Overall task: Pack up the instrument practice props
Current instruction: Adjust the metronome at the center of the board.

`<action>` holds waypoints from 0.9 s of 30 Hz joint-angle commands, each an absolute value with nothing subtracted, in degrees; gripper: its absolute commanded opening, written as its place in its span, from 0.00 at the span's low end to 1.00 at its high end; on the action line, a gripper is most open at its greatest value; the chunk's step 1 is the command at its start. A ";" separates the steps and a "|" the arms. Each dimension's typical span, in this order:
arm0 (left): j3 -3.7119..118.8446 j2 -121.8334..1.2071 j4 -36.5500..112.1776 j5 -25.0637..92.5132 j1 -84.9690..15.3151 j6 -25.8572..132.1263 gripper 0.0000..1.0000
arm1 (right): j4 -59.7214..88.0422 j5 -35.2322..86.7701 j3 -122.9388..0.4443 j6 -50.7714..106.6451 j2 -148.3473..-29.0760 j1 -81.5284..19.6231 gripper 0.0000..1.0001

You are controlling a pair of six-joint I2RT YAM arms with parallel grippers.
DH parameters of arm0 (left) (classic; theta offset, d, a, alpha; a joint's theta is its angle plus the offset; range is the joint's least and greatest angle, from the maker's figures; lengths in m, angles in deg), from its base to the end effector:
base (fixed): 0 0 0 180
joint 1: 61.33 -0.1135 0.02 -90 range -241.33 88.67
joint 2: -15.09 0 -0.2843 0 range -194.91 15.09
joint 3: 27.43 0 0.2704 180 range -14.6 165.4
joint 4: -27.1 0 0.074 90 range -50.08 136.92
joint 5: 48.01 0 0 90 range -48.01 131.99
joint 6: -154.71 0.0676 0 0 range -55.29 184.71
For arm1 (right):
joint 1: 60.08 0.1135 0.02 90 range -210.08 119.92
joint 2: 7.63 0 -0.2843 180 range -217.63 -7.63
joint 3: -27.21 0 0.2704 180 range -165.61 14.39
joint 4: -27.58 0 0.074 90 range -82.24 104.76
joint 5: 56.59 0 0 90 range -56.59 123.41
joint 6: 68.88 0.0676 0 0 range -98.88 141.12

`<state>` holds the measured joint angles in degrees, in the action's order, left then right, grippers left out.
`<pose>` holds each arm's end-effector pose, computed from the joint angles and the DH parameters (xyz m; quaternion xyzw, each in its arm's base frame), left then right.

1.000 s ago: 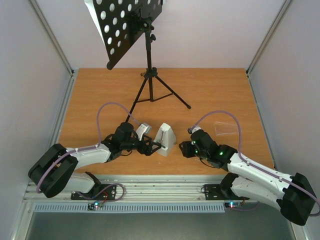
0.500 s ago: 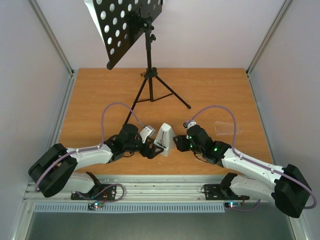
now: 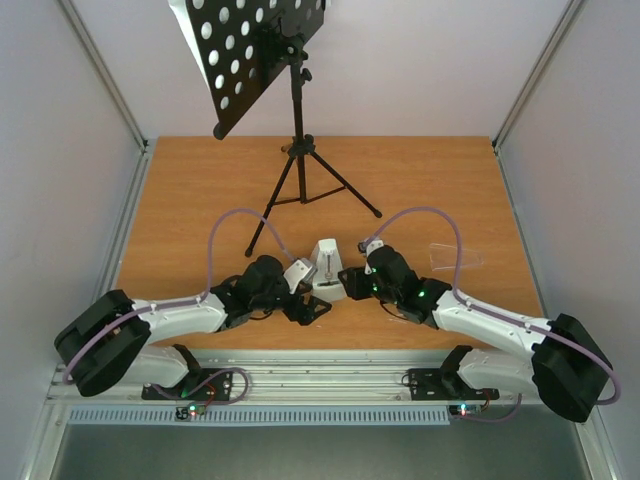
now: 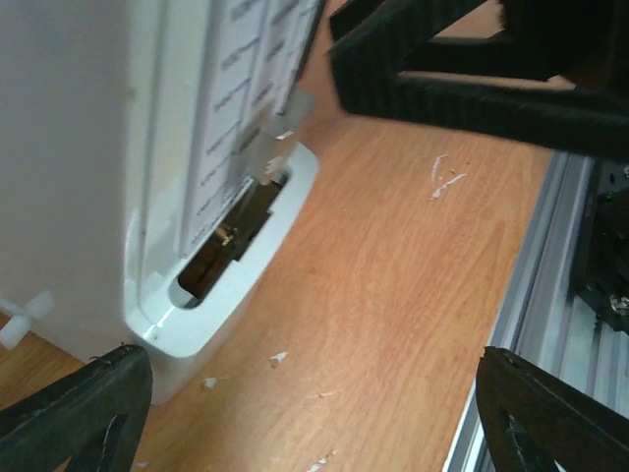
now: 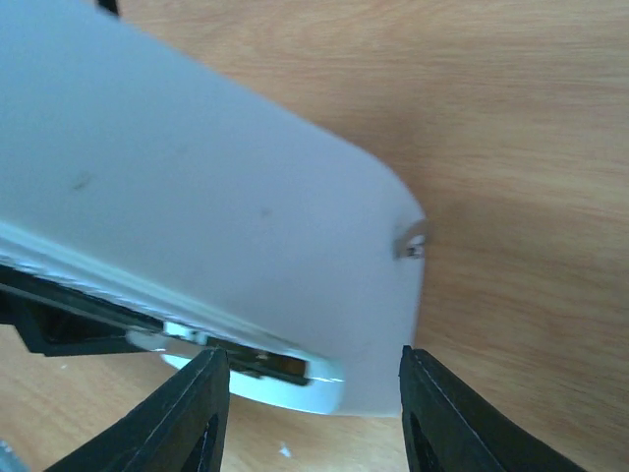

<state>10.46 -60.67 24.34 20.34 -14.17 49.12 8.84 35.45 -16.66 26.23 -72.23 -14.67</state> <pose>0.1690 -0.2189 0.1444 0.3204 0.8152 -0.3780 0.2997 0.1844 0.1836 0.1846 -0.3043 0.8515 0.1675 0.3928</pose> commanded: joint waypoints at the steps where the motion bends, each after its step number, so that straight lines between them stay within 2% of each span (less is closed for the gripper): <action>1: 10.08 -59.00 21.78 19.20 -12.96 49.24 0.91 | 14.57 30.30 -18.24 24.02 -74.46 -14.46 0.50; 10: 8.97 -56.42 21.99 22.38 -12.98 48.69 0.91 | 16.24 30.66 -19.13 23.41 -74.88 -14.47 0.51; 14: 8.00 -49.23 27.53 29.48 -12.99 48.13 0.93 | 7.46 35.44 -18.81 22.87 -68.63 -14.47 0.53; 21: 11.92 -36.57 42.36 39.66 -14.41 51.97 0.99 | -14.75 51.23 -19.00 22.93 -48.87 -15.93 0.71; 27: 9.25 -33.46 40.67 50.77 -18.66 55.74 0.99 | -23.93 54.62 -19.25 25.44 -41.45 -24.04 0.86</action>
